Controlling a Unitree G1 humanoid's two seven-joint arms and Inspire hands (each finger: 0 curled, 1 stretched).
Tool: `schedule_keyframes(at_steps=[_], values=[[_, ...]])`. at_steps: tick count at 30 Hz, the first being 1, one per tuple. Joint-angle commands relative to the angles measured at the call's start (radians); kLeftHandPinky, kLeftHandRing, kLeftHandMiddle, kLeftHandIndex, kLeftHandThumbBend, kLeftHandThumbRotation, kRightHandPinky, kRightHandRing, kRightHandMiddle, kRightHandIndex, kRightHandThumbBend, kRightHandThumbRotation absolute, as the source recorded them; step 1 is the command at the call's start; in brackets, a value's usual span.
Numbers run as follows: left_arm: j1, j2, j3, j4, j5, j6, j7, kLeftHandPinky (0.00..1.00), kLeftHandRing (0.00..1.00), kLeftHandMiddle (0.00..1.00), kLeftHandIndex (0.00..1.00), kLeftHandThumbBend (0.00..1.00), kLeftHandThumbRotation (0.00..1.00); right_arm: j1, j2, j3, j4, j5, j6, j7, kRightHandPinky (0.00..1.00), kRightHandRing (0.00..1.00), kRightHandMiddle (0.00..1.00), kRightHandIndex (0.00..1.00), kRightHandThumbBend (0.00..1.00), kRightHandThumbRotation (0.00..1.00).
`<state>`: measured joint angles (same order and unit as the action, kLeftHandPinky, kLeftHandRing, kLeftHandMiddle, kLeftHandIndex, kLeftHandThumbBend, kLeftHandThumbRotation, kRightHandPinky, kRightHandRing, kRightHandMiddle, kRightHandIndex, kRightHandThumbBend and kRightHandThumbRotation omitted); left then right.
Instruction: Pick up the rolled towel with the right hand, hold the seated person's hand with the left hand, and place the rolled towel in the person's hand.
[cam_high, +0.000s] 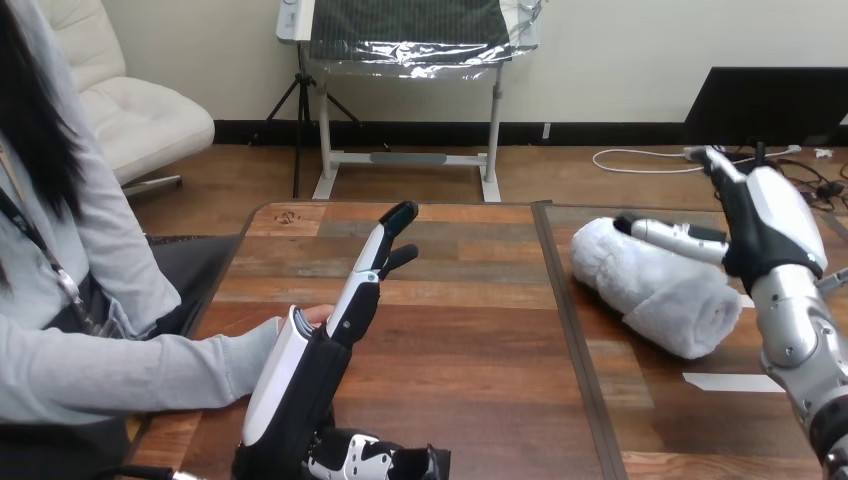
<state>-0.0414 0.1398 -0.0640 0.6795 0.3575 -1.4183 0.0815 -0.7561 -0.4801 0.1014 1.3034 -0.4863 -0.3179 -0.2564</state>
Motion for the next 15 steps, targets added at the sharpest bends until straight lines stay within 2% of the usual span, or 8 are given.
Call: schedule_keyframes(at_steps=[1, 4, 8, 15], values=[[-0.047, -0.002, 0.005, -0.02, -0.007, -0.023, 0.001, 0.89, 1.0, 1.0, 1.0, 1.0, 0.8, -0.096, -0.031, 0.035, 0.017, -0.022, 0.033, 0.007, 0.85, 0.96, 0.93, 0.94, 1.0, 0.68], [-0.045, 0.002, 0.0, -0.03, -0.012, -0.017, -0.004, 0.88, 1.0, 1.0, 1.0, 1.0, 0.8, -0.097, -0.031, 0.052, 0.026, -0.033, 0.061, 0.013, 0.85, 0.95, 0.93, 0.94, 1.0, 0.7], [-0.036, -0.002, 0.013, -0.048, 0.004, -0.012, -0.001, 0.88, 1.0, 1.0, 1.0, 1.0, 0.79, -0.092, -0.031, 0.072, 0.036, -0.048, 0.097, 0.03, 0.86, 0.95, 0.93, 0.93, 1.0, 0.71], [-0.036, 0.001, -0.006, -0.049, -0.025, -0.023, -0.006, 0.87, 1.0, 1.0, 1.0, 1.0, 0.78, -0.079, -0.033, 0.097, 0.047, -0.065, 0.125, 0.053, 0.88, 0.95, 0.93, 0.93, 1.0, 0.7]])
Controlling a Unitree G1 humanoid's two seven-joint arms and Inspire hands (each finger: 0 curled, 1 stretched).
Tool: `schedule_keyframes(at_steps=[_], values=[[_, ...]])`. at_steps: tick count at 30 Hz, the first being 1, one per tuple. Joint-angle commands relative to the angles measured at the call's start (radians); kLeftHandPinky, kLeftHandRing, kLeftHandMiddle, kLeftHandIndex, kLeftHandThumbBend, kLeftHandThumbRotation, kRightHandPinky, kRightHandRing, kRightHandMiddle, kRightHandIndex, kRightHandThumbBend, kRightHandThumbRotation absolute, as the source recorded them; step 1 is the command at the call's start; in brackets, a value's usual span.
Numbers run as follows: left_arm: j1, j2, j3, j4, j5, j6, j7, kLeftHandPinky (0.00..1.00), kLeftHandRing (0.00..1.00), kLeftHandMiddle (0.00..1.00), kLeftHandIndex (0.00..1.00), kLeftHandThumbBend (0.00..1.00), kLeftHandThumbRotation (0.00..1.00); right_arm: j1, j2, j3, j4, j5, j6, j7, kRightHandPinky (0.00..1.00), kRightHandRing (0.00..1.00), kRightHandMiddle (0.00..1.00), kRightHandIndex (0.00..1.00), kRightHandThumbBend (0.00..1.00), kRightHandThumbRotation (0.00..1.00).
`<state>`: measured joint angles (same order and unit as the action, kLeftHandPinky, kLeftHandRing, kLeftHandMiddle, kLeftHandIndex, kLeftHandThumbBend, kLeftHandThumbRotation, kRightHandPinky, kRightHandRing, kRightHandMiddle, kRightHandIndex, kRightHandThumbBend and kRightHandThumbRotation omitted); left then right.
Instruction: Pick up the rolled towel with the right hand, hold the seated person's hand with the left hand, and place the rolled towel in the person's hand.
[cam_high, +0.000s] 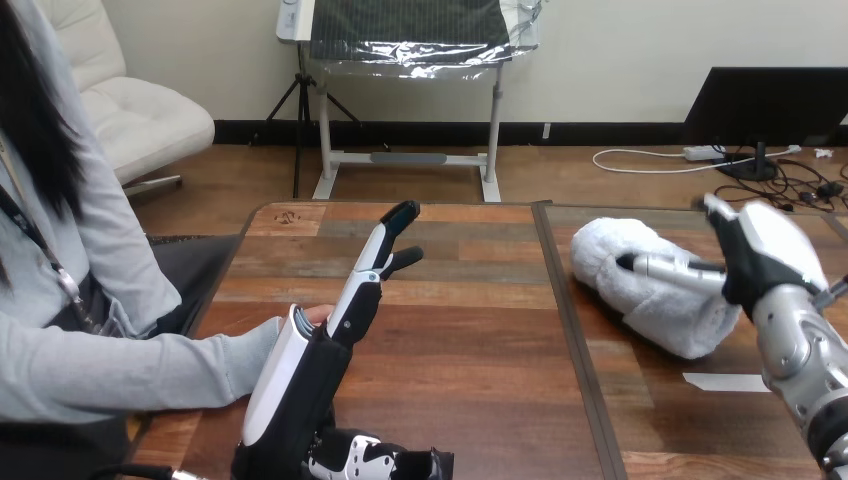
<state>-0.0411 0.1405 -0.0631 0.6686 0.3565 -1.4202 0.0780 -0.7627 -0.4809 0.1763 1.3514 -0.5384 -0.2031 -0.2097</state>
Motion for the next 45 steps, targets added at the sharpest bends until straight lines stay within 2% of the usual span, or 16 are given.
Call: schedule_keyframes(at_steps=[1, 9, 18, 21, 27, 32, 37, 45], values=[[-0.034, 0.001, -0.01, -0.041, -0.028, -0.02, -0.004, 0.87, 1.0, 1.0, 1.0, 1.0, 0.78, -0.069, -0.032, 0.027, 0.001, -0.016, 0.018, 0.013, 0.88, 0.95, 0.93, 0.93, 1.0, 0.7], [-0.025, 0.0, -0.004, -0.054, -0.031, -0.023, -0.011, 0.86, 1.0, 1.0, 1.0, 1.0, 0.75, -0.057, -0.032, 0.06, 0.009, -0.044, 0.05, 0.039, 0.9, 0.95, 0.93, 0.93, 1.0, 0.69], [-0.031, 0.008, -0.027, -0.037, -0.06, -0.058, -0.017, 0.85, 1.0, 1.0, 1.0, 1.0, 0.74, -0.042, -0.029, 0.086, 0.014, -0.066, 0.064, 0.051, 0.91, 0.95, 0.93, 0.93, 1.0, 0.69], [-0.028, 0.011, -0.034, -0.047, -0.072, -0.051, -0.026, 0.84, 1.0, 1.0, 1.0, 1.0, 0.73, -0.04, -0.027, 0.093, 0.016, -0.07, 0.074, 0.064, 0.91, 0.95, 0.93, 0.93, 1.0, 0.69], [-0.022, 0.002, -0.022, -0.058, -0.071, -0.059, -0.03, 0.83, 0.99, 1.0, 1.0, 1.0, 0.72, -0.032, -0.021, 0.118, 0.018, -0.085, 0.088, 0.071, 0.91, 0.95, 0.93, 0.93, 1.0, 0.7], [-0.015, 0.001, -0.024, -0.069, -0.076, -0.052, -0.034, 0.82, 0.98, 1.0, 1.0, 1.0, 0.72, -0.034, -0.015, 0.176, 0.023, -0.14, 0.125, 0.087, 0.92, 0.95, 0.94, 0.93, 0.97, 0.73], [-0.006, 0.001, -0.03, -0.081, -0.082, -0.05, -0.04, 0.81, 0.98, 1.0, 1.0, 1.0, 0.72, -0.035, -0.011, 0.231, 0.025, -0.19, 0.14, 0.098, 0.92, 0.95, 0.94, 0.93, 0.96, 0.75], [0.002, -0.002, -0.027, -0.094, -0.082, -0.048, -0.049, 0.79, 0.98, 1.0, 1.0, 1.0, 0.74, -0.033, -0.002, 0.276, 0.029, -0.228, 0.158, 0.12, 0.92, 0.94, 0.92, 0.92, 0.96, 0.75]])
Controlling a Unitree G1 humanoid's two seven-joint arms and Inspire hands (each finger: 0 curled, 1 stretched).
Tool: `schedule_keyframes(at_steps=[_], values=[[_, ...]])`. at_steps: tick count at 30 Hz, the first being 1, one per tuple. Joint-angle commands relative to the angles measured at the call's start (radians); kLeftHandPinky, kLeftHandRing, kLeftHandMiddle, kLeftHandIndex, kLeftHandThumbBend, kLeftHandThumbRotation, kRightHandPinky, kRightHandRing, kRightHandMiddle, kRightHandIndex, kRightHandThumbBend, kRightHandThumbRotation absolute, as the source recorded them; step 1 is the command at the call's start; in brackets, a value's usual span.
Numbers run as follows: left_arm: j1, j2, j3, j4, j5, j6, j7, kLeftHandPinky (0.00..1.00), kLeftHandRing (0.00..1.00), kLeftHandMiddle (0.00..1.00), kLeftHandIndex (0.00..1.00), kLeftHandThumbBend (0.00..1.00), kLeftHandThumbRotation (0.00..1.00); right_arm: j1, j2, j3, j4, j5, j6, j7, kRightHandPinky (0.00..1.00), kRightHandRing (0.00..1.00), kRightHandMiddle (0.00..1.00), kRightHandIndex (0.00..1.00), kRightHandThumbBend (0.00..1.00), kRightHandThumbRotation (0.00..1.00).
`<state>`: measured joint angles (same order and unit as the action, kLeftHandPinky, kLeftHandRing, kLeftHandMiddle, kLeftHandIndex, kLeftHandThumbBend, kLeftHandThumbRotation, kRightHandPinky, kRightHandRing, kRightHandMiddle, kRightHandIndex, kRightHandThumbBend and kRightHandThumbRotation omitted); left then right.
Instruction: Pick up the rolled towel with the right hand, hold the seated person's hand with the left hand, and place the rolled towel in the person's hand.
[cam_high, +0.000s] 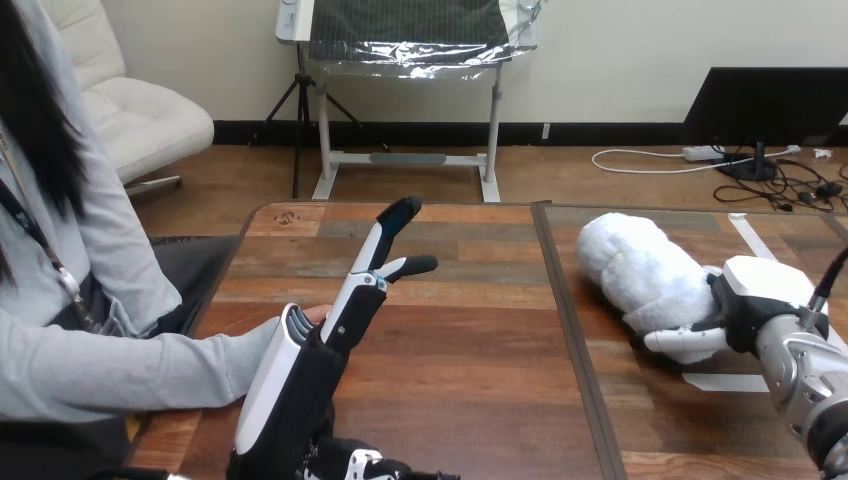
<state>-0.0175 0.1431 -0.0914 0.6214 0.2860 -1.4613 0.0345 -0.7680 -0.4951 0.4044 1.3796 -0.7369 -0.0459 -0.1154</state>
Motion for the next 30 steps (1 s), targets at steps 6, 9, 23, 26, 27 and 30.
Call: schedule_keyframes(at_steps=[6, 9, 23, 26, 27, 30], values=[[-0.013, -0.001, -0.015, -0.056, -0.032, -0.001, -0.01, 0.78, 0.99, 1.0, 1.0, 1.0, 0.74, -0.021, 0.017, 0.073, 0.002, -0.048, 0.003, 0.018, 0.82, 0.85, 0.85, 0.88, 0.97, 0.71], [-0.016, -0.005, -0.012, -0.049, -0.032, -0.018, -0.008, 0.77, 0.99, 1.0, 1.0, 1.0, 0.74, -0.016, 0.021, 0.07, 0.001, -0.041, 0.005, 0.008, 0.73, 0.78, 0.8, 0.85, 0.98, 0.67], [0.004, 0.003, 0.002, -0.074, -0.021, -0.003, -0.022, 0.8, 1.0, 1.0, 1.0, 1.0, 0.8, 0.01, 0.028, 0.057, 0.0, -0.009, -0.003, -0.074, 0.39, 0.51, 0.59, 0.68, 0.94, 0.44], [0.008, 0.006, -0.001, -0.079, -0.023, 0.003, -0.024, 0.8, 1.0, 1.0, 1.0, 1.0, 0.8, 0.015, 0.029, 0.045, 0.0, 0.006, -0.007, -0.088, 0.36, 0.47, 0.56, 0.65, 0.93, 0.39], [0.009, 0.007, -0.002, -0.081, -0.023, 0.005, -0.025, 0.8, 1.0, 1.0, 1.0, 1.0, 0.79, 0.017, 0.028, 0.042, 0.0, 0.01, -0.008, -0.092, 0.35, 0.46, 0.55, 0.64, 0.93, 0.37], [0.012, 0.003, 0.0, -0.082, -0.024, 0.005, -0.024, 0.8, 1.0, 1.0, 1.0, 1.0, 0.79, 0.022, 0.027, 0.035, -0.001, 0.021, -0.017, -0.109, 0.33, 0.44, 0.53, 0.61, 0.93, 0.33]])
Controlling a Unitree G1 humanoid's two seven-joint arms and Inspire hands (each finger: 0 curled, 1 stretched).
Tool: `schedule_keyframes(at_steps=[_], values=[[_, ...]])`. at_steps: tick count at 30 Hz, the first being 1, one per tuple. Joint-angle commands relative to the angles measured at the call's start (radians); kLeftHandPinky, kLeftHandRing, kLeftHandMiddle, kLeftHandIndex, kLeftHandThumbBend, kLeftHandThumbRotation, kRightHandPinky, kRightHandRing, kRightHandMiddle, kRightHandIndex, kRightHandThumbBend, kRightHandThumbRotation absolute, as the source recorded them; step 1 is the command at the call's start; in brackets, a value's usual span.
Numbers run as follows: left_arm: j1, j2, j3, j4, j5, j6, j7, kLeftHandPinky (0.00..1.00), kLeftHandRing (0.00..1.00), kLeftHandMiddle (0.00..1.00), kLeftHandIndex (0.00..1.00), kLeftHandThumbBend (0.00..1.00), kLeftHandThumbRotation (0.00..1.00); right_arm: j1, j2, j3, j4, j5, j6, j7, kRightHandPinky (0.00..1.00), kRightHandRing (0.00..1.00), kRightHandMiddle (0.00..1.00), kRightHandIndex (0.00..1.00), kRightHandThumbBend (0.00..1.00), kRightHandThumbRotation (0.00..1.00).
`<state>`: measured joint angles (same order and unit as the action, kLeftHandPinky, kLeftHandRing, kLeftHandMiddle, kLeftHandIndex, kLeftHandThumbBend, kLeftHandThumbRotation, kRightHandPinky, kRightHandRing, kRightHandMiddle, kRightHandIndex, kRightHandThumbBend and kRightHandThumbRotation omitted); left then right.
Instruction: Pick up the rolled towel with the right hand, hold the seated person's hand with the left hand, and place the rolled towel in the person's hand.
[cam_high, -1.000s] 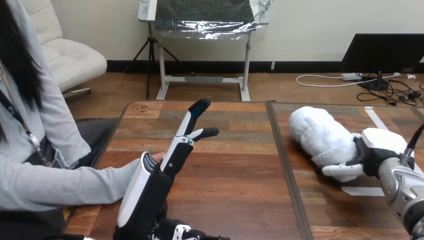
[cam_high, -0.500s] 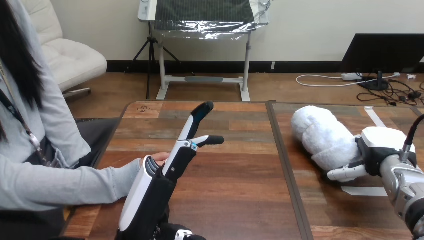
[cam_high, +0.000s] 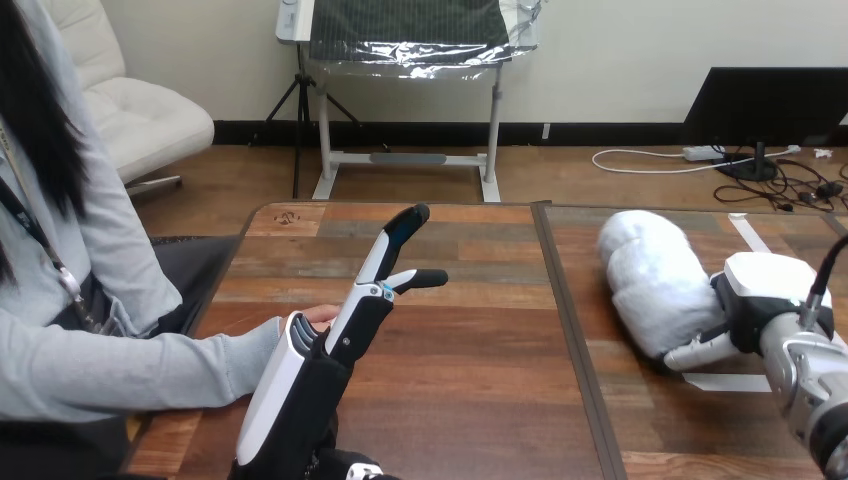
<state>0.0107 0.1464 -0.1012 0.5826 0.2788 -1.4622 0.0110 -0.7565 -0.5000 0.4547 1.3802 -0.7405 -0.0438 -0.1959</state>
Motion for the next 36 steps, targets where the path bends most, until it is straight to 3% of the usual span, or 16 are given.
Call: schedule_keyframes(at_steps=[1, 11, 21, 30, 36], values=[[-0.016, -0.002, 0.011, -0.043, -0.016, 0.006, 0.0, 0.8, 1.0, 1.0, 1.0, 1.0, 0.79, 0.013, 0.032, -0.019, -0.002, 0.029, -0.024, -0.036, 0.32, 0.43, 0.52, 0.6, 0.94, 0.31], [-0.019, 0.002, 0.008, -0.041, -0.018, 0.007, -0.004, 0.8, 1.0, 1.0, 1.0, 1.0, 0.77, 0.027, 0.03, -0.049, -0.004, 0.074, -0.059, -0.084, 0.29, 0.4, 0.49, 0.55, 0.91, 0.14], [-0.022, -0.007, 0.026, -0.041, 0.001, 0.006, -0.002, 0.75, 0.98, 1.0, 1.0, 1.0, 0.77, 0.03, 0.033, -0.07, -0.006, 0.103, -0.071, -0.118, 0.27, 0.37, 0.45, 0.52, 0.89, 0.04], [-0.028, -0.006, 0.03, -0.031, 0.007, 0.005, -0.003, 0.72, 0.97, 1.0, 1.0, 1.0, 0.77, 0.032, 0.038, -0.088, -0.008, 0.121, -0.082, -0.143, 0.26, 0.34, 0.43, 0.49, 0.86, 0.0], [-0.028, 0.0, 0.011, -0.029, -0.015, 0.01, -0.006, 0.72, 0.97, 1.0, 1.0, 1.0, 0.75, 0.031, 0.043, -0.1, -0.009, 0.136, -0.084, -0.145, 0.26, 0.34, 0.43, 0.49, 0.84, 0.0]])
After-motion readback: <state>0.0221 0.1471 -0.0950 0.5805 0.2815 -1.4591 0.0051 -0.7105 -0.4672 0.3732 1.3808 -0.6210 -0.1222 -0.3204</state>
